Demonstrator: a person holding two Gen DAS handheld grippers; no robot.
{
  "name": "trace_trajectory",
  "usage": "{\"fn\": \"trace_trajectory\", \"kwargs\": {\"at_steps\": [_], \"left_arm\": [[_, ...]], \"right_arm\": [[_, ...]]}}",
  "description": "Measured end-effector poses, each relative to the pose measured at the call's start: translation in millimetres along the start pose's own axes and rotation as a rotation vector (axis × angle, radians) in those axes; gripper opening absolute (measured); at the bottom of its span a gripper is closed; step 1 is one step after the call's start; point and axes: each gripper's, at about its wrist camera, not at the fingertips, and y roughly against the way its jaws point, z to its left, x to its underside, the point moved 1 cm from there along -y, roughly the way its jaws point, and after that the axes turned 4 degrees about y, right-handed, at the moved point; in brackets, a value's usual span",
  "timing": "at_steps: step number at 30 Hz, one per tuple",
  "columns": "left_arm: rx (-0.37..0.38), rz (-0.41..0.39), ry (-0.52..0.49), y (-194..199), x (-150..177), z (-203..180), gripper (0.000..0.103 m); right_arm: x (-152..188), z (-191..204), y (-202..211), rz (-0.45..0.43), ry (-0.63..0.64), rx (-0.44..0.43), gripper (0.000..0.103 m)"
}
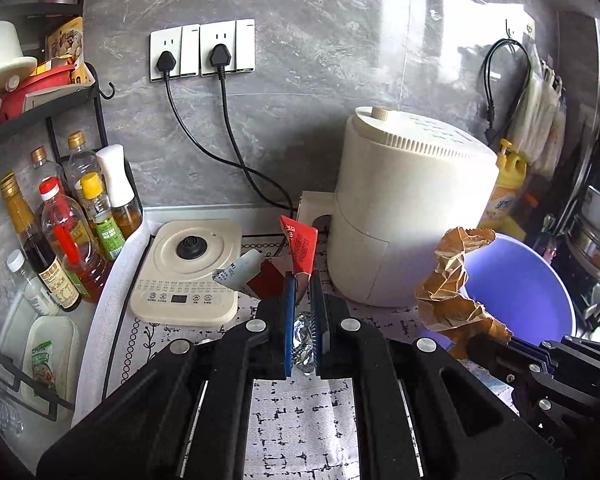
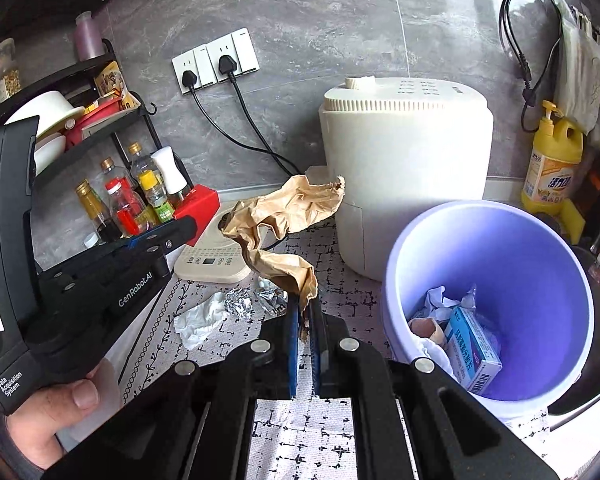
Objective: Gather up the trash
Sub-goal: 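Carry both items over the lavender bucket and open both tools inside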
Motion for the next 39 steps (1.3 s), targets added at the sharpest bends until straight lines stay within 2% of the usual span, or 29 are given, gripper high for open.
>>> {"fn": "trace_trajectory", "kwargs": {"at_steps": [11,20,21,24,39], "left_arm": [[0.134,0.011,-0.076,-9.8,-1.4,-70.1,0.008],[0.213,0.029,-0.126,-17.7,2.3,-117.2,0.008],[0.22,0.031,-0.131,-18.7,2.7,-121.5,0.008],[0.241,0.039,-0.142,-21.7,3.7,-132.8,0.008],[0.366,0.102,-0.211,-38.2,16.7,-191.1,0.008]], "right_arm": [[11.1,-56.5,27.9,-0.021,-0.102,0.127,0.006],[20.3,-102.1,46.7,-0.039,-0.183,0.22,0.01],[22.1,-107.5,47.0,-0.034,-0.195,0.23,0.013],[28.4,-121.7,51.9,-0.034,-0.232,0.247,0.04],[48.2,-156.5,80.5,-0.04,-0.29,0.337,0.041]]}}
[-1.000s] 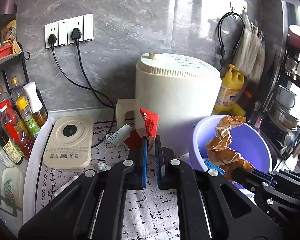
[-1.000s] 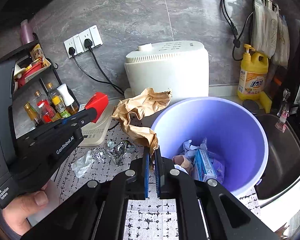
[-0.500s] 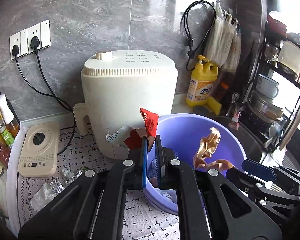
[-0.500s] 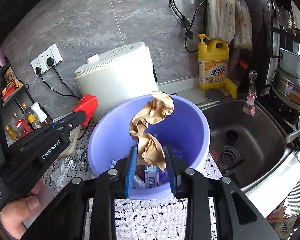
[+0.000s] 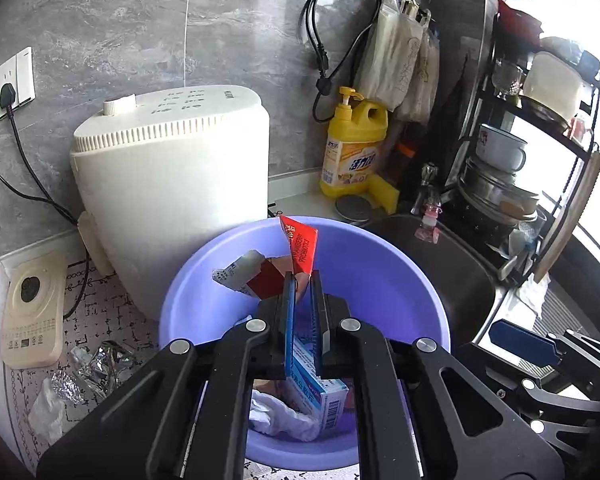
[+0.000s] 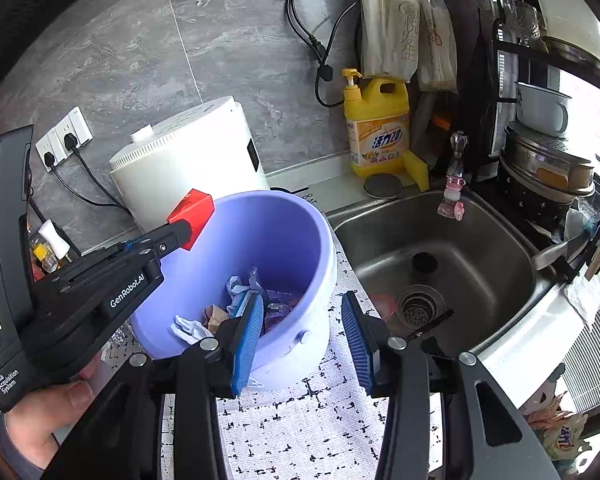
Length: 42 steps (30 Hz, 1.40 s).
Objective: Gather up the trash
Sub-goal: 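Carry both items over the lavender bucket and open both tools inside, then grasp a white tissue with the left tool while the right grasps the silver snack bag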
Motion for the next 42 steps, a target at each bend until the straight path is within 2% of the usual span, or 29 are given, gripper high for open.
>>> {"fn": "trace_trajectory", "kwargs": {"at_steps": [3,5,7,8,11,19,25,34,42], "left_arm": [[0.059,0.022,0.0,-6.8,0.5,-6.9,0.008],[0.07,0.022,0.014,-8.5,0.9,-7.4,0.015],[0.081,0.022,0.039,-8.6,0.4,-3.8,0.058],[0.083,0.009,0.054,-6.5,0.4,-0.9,0.062],[0.051,0.007,0.054,-3.3,-0.1,6.7,0.065],[-0.044,-0.02,0.1,18.4,2.9,41.6,0.085],[-0.123,-0.039,0.134,40.3,10.0,68.8,0.092],[-0.243,-0.057,0.207,69.8,23.5,121.7,0.093],[-0.369,-0.065,0.282,103.4,46.9,175.9,0.093]], "right_arm": [[2.3,-6.3,2.6,0.002,-0.011,0.017,0.042],[4.3,-10.3,4.4,0.004,-0.022,0.028,0.042],[5.7,-12.5,6.2,0.005,-0.027,0.039,0.042],[6.2,-13.2,6.8,0.006,-0.029,0.041,0.042],[6.7,-11.4,6.9,0.007,-0.031,0.036,0.042],[5.4,14.4,0.7,0.011,0.006,-0.03,0.045],[5.0,41.9,-4.7,0.014,0.049,-0.09,0.055],[6.3,85.5,-14.1,0.027,0.107,-0.16,0.073],[10.6,134.2,-25.6,0.048,0.176,-0.244,0.08]]}}
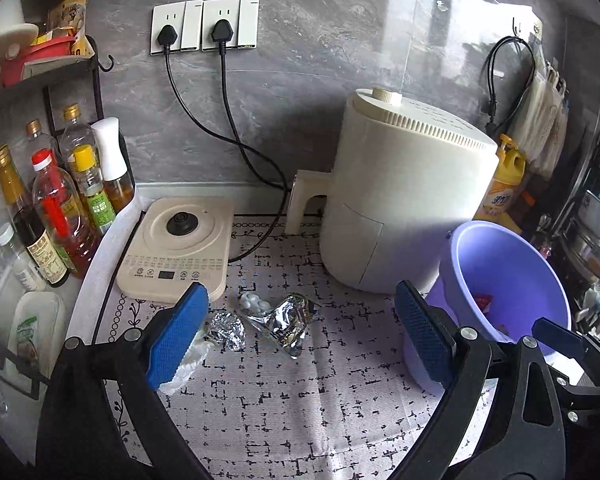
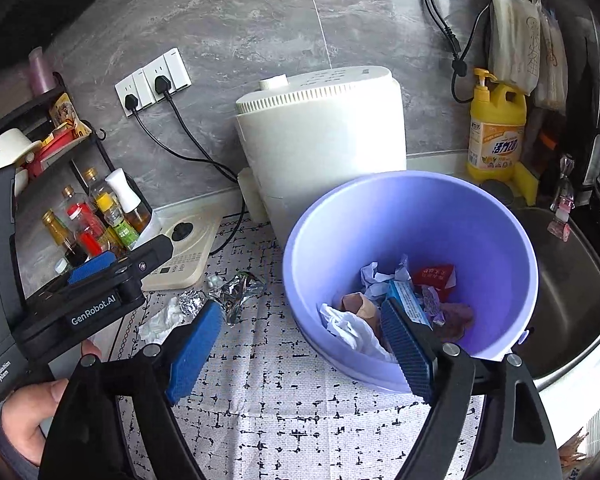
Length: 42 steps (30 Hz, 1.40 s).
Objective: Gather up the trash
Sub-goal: 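Grasp a white tissue with the left tool while the right grasps the silver snack bag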
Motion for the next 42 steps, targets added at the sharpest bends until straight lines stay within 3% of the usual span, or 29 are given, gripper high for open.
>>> {"fn": "trace_trajectory", "kwargs": {"at_steps": [8,19,30,42], "left_arm": [[-0.116,0.004,0.088,9.8,5.1,65.7,0.093],[-0.191,0.055,0.139,1.2,22.9,114.3,0.093],[-0.208,0.182,0.139,-59.2,47.7,133.7,0.093],[-0.205,0.288,0.109,-126.2,61.6,133.1,0.083]], "right_arm": [[-2.7,52.7,-26.3,0.035,0.074,-0.101,0.08],[2.5,96.0,-61.9,0.098,0.136,-0.157,0.08],[14.3,110.0,-107.1,0.186,0.173,-0.124,0.074],[25.7,105.0,-150.2,0.266,0.175,-0.065,0.07]]}}
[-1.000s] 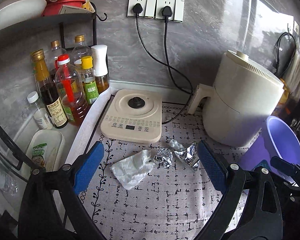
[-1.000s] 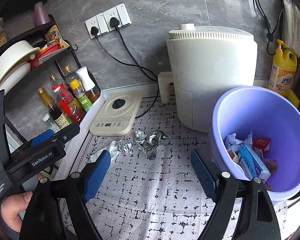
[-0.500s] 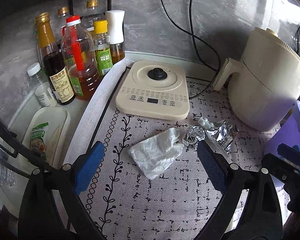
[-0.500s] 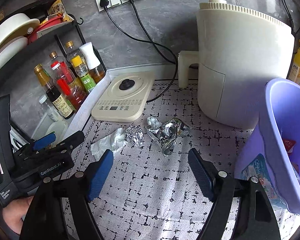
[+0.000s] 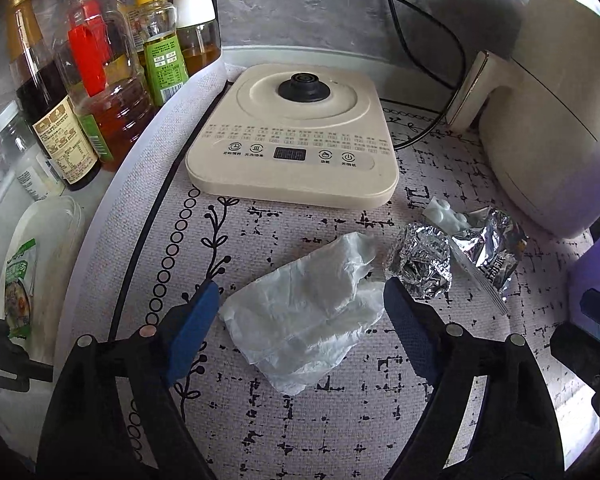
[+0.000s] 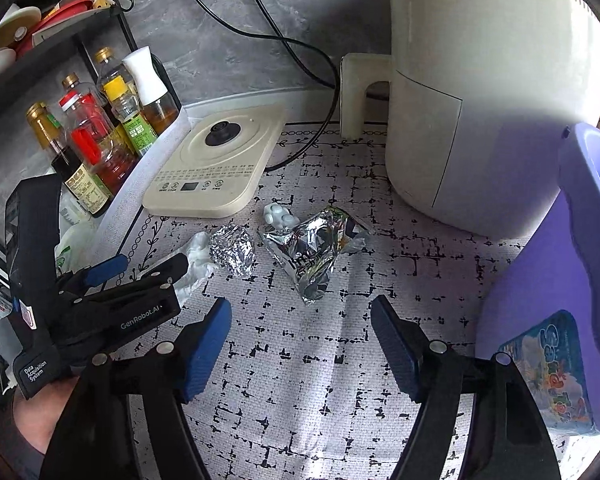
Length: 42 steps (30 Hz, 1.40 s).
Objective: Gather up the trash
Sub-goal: 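Grasp a white tissue with the left tool while the right grasps the silver snack bag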
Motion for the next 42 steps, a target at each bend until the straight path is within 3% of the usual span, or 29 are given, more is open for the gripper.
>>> {"fn": "trace_trajectory", "kwargs": {"at_steps": [8,11,13,15,27,29,31,35,42], "left_arm": [[-0.04,0.039,-0.04,-26.7,1.9,-8.0,0.067],[-0.045,0.026,-0.045,-26.5,-0.7,-8.6,0.047],[-0.053,0.027,-0.044,-26.1,-3.7,-8.0,0.021],[-0.062,0.022,-0.025,-23.6,-6.1,-3.3,0.015],[-0.094,-0.017,0.003,-15.3,-18.4,16.1,0.014],[-0.095,-0.017,-0.001,-13.5,-16.5,14.8,0.014],[-0.096,-0.019,-0.005,-12.3,-16.3,13.8,0.014],[-0.096,-0.025,-0.012,-7.5,-13.5,11.1,0.014],[-0.078,-0.045,-0.02,4.7,-11.8,7.2,0.014]], "right_arm": [[-4.2,-0.2,-26.1,0.037,0.009,0.009,0.067],[-7.3,3.7,-34.2,0.045,0.024,0.008,0.065],[-9.4,6.6,-39.7,0.053,0.034,0.004,0.061],[-11.6,10.0,-45.2,0.059,0.046,-0.001,0.059],[-19.6,19.0,-72.2,0.079,0.101,0.01,0.052],[-17.9,16.2,-81.2,0.103,0.099,0.018,0.042],[-15.3,13.3,-88.3,0.133,0.097,0.02,0.013],[-11.1,9.4,-82.1,0.118,0.095,0.016,0.005],[-7.5,6.9,-58.1,0.061,0.072,-0.028,0.003]]}}
